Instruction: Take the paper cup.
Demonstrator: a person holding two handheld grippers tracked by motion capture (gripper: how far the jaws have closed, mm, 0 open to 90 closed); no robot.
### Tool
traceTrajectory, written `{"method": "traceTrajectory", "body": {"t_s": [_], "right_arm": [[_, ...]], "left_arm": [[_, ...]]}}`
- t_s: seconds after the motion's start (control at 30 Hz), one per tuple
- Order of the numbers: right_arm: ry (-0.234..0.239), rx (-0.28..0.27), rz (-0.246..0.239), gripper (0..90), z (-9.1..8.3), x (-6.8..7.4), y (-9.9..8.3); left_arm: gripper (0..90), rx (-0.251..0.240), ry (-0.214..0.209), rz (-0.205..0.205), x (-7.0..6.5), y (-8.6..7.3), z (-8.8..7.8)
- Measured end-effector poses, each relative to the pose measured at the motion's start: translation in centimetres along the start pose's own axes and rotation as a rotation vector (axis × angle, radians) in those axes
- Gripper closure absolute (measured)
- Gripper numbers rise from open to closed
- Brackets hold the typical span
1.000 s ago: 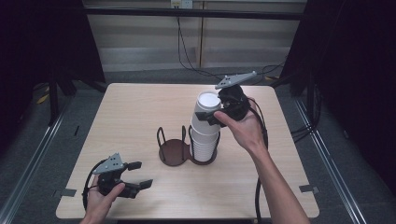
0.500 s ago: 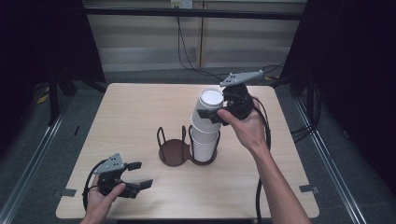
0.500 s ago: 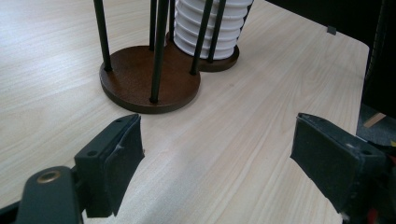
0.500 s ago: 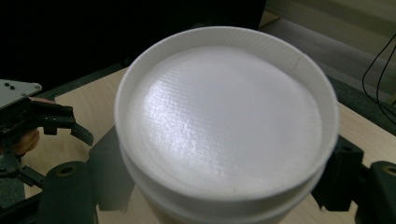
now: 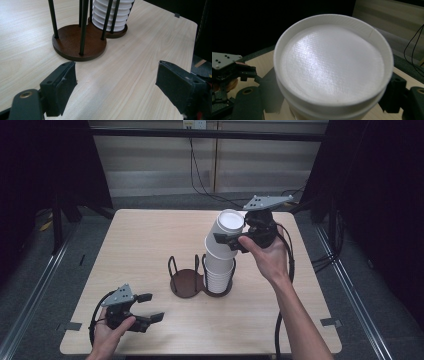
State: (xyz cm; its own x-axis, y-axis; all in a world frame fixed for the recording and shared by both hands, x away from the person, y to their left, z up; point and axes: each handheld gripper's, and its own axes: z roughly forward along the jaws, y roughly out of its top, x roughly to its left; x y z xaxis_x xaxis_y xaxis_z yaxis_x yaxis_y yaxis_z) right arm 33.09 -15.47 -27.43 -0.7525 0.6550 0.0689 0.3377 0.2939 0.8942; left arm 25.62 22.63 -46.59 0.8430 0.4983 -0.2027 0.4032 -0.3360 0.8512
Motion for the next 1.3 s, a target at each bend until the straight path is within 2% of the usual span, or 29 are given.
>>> {"method": "traceTrajectory", "body": {"t_s": [0.13, 0.2, 0.43, 0.7, 0.77, 0.8, 0.9, 1.13, 1.3], "right_arm": [[0.001, -0.028, 0.016, 23.1, -0.4, -0.1, -0.2], [0.005, -0.059, 0.03, 23.1, -0.9, -0.2, -0.4], [0.007, -0.086, 0.026, 23.1, -1.3, -0.1, -0.6], [0.011, -0.126, 0.044, 23.1, -2.2, -0.2, -1.0], [0.01, -0.136, 0.049, 23.1, -2.8, -0.3, -1.2], [0.01, -0.137, 0.052, 23.1, -3.0, -0.3, -1.3], [0.016, -0.142, 0.057, 23.1, -3.3, -0.3, -1.5], [0.018, -0.156, 0.068, 23.2, -4.5, -0.4, -2.5], [0.018, -0.167, 0.071, 23.3, -5.5, -0.3, -3.0]], "left_arm": [[16.4, 0.0, 0.002, 0.002, -0.1, 0.1, 0.0], [16.4, 0.001, 0.003, 0.006, -0.2, 0.1, 0.1], [16.4, -0.002, 0.003, 0.004, -0.1, 0.1, 0.0], [16.3, -0.012, 0.002, -0.006, -0.1, 0.1, 0.0], [16.2, -0.018, 0.013, -0.012, 0.0, 0.2, 0.0], [16.2, -0.02, 0.031, -0.016, 0.2, 0.2, -0.1], [16.2, -0.022, 0.03, -0.02, 0.3, 0.2, -0.1], [16.2, -0.031, 0.027, -0.004, 0.1, 0.3, 0.0], [15.8, -0.045, 0.005, 0.016, -0.2, 0.8, 0.0]]}}
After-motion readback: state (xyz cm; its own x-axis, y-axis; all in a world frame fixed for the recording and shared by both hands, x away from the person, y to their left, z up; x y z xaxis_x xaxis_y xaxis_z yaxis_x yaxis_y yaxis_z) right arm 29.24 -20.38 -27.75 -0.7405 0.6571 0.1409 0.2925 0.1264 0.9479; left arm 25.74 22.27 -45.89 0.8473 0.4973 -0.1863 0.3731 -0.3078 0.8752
